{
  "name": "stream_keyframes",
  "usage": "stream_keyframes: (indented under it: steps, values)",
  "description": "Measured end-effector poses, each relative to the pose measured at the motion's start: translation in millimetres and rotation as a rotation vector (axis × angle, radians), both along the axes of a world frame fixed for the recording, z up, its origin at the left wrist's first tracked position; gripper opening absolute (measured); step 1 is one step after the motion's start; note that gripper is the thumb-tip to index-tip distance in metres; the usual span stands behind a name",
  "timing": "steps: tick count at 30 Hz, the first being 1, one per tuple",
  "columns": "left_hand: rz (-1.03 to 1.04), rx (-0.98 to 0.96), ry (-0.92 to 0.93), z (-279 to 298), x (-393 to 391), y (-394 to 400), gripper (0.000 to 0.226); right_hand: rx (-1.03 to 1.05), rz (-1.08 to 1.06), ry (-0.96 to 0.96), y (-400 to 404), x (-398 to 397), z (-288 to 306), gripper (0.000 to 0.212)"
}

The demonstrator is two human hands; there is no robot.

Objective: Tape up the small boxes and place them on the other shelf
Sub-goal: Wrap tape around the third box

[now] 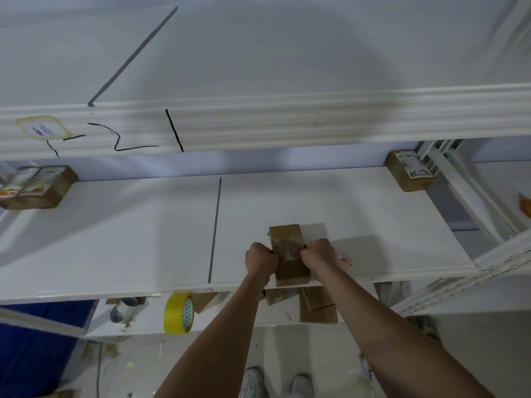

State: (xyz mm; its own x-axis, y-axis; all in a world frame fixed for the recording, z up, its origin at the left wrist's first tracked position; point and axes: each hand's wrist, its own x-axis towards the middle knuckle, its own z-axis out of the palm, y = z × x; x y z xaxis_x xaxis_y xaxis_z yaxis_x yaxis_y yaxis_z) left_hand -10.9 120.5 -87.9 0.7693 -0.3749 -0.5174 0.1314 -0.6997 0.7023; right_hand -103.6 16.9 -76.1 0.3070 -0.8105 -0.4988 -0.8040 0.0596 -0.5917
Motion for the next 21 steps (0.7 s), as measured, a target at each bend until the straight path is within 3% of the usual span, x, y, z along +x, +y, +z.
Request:
stream_keyframes:
  steps: [11, 21]
  values:
    - [0.055, -0.141, 0.132, -7, -9, 15, 0.038, -0.042, 0.214, -0.105, 3, -14, 2, 0.038]
    - [0.003, -0.14, -0.045, 8, -20, 9, 0.035, -0.083, 0.219, -0.101, 10, -13, 2, 0.018]
